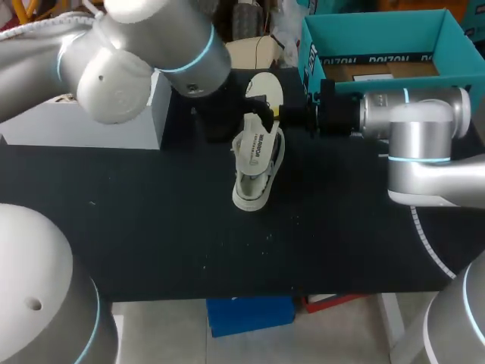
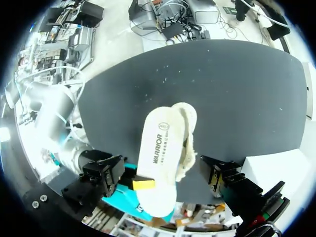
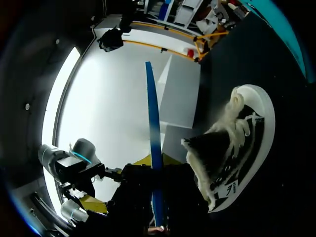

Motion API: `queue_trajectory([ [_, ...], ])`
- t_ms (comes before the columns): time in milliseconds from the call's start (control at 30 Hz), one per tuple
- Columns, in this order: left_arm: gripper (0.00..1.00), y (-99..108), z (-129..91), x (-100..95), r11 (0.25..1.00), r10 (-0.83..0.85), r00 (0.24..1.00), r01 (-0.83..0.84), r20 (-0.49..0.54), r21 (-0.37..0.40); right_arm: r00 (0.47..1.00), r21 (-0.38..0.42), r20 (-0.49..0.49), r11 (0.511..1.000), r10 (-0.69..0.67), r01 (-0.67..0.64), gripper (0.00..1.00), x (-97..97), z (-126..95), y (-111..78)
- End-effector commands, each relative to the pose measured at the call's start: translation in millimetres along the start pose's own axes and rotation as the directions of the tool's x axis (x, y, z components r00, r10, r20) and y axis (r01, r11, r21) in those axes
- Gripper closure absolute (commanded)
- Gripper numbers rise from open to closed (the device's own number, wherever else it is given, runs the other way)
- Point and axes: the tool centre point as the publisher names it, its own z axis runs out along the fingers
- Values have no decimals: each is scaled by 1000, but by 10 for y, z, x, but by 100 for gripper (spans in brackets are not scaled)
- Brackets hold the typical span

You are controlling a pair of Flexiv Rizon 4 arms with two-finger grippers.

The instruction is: Take the shoe out of the shoebox, open the shoe tongue, remove and reinsert the insole, then place the shoe into the shoebox

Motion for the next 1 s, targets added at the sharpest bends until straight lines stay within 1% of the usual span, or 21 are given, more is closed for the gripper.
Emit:
queue_trajectory([
  [33,0,-23,-1,295,985,-164,479,129,862,115,1000,-2,2,1000,0,0,100,1,13,-1],
  [133,0,-23,-1,295,983,-172,411,132,895,127,1000,-2,2,1000,0,0,100,1,13,-1],
  [167,0,-23,-1,295,983,-172,401,133,900,129,1000,-2,2,1000,0,0,100,1,13,-1],
  [600,0,-23,-1,295,983,-172,401,133,900,129,1000,-2,2,1000,0,0,100,1,13,-1],
  [667,0,-32,32,292,978,-182,299,155,937,141,1000,-2,2,1000,0,0,100,1,13,-1],
  [700,0,-27,44,298,979,-165,262,159,951,127,1000,-2,2,1000,0,0,100,1,13,-1],
  [733,0,-18,45,307,977,-165,221,171,961,128,1000,-2,2,1000,0,0,100,1,13,-1],
  [767,0,-7,45,323,971,-169,197,202,966,129,1000,-2,2,1000,0,0,100,1,13,-1],
  [833,0,27,36,347,971,-138,159,216,978,101,1000,-2,2,1000,0,0,100,1,13,-1],
  [1000,0,119,15,383,965,-89,125,255,988,55,1000,-2,2,1000,0,0,100,1,13,-1],
])
